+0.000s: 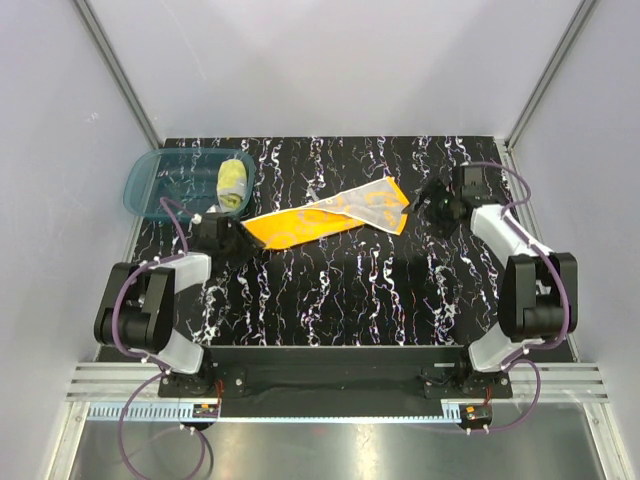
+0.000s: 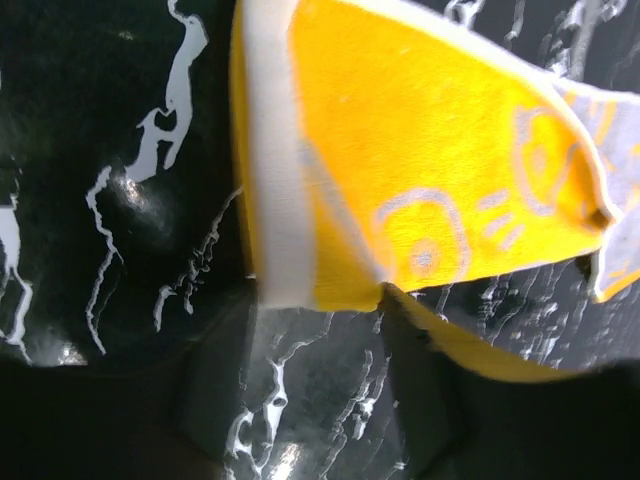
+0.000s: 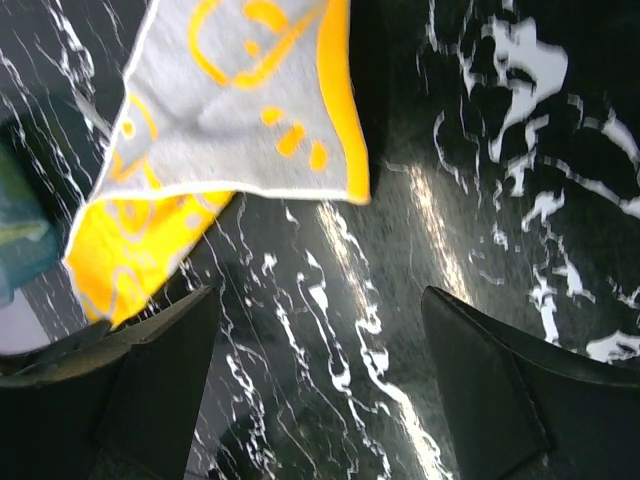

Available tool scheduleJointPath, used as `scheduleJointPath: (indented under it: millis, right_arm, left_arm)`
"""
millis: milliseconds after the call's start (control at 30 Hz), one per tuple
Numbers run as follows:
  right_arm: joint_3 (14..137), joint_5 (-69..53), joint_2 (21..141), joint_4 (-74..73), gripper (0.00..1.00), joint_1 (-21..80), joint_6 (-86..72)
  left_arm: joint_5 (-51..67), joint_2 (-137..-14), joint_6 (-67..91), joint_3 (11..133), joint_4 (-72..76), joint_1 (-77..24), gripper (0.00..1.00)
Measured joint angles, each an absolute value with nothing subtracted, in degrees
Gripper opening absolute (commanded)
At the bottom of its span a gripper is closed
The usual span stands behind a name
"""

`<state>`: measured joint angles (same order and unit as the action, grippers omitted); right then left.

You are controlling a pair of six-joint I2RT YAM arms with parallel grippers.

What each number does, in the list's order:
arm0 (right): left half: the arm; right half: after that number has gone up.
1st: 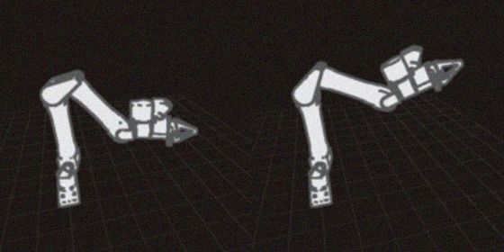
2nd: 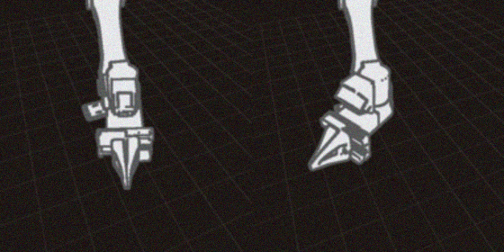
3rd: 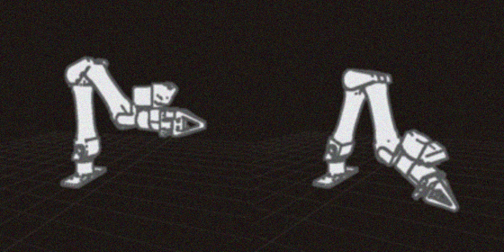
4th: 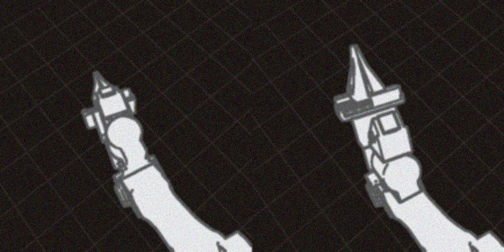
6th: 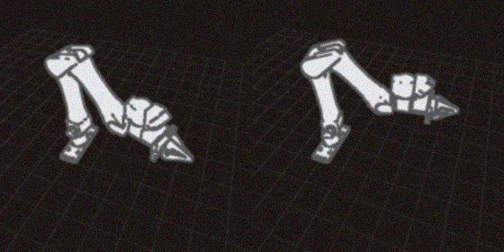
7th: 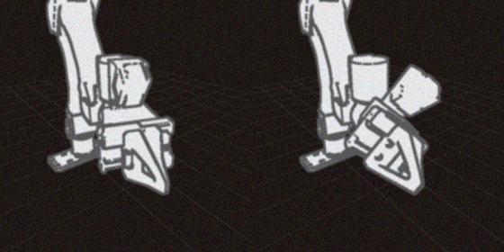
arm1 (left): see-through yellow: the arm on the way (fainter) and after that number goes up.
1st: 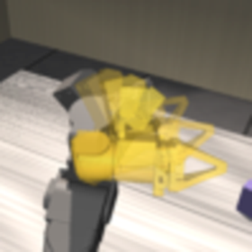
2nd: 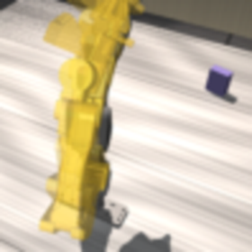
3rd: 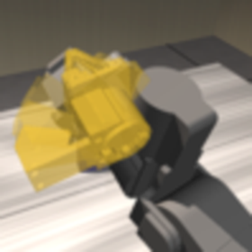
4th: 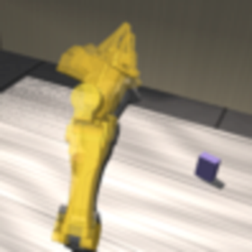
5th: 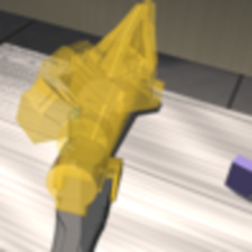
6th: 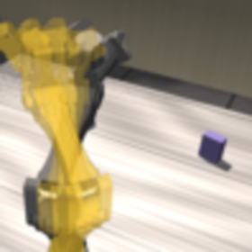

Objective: Roll the towels
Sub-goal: Fold the towel

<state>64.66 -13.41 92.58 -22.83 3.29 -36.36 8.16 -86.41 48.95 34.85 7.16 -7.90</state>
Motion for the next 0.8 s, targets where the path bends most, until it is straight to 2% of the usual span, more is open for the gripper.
scheduleJointPath:
  millis: [100,233,433,733,767,800]
  right_arm:
    - [59.96,-14.63,90.87,-21.02,0.88,3.31,-37.06]
    - [57.17,-14.63,92.62,-20.91,0.86,3.31,-37.78]
    - [56.95,-14.87,98.56,-18.63,0.67,3.44,-38.61]
    - [60.62,-18.28,105.41,-12.38,0.58,4.78,-39.83]
    - [61.58,-18.41,106.34,-11.92,0.5,4.86,-39.86]
    - [62.52,-18.48,107.26,-11.79,0.47,4.93,-39.72]
  left_arm:
    - [9.32,-89.34,49.12,34.94,9.04,-7.86,0.26]
    - [10.61,-90.45,49.32,35.07,10.11,-7.86,0.2]
    - [10.87,-87.31,48.36,32.34,9.39,-7.86,0.19]
    - [11.11,-84.23,47.13,29.5,8.93,-7.88,0.17]
    - [11.18,-84.23,47.0,29.5,8.93,-7.88,0.17]
    - [11.25,-84.25,46.94,29.5,8.95,-7.88,0.17]
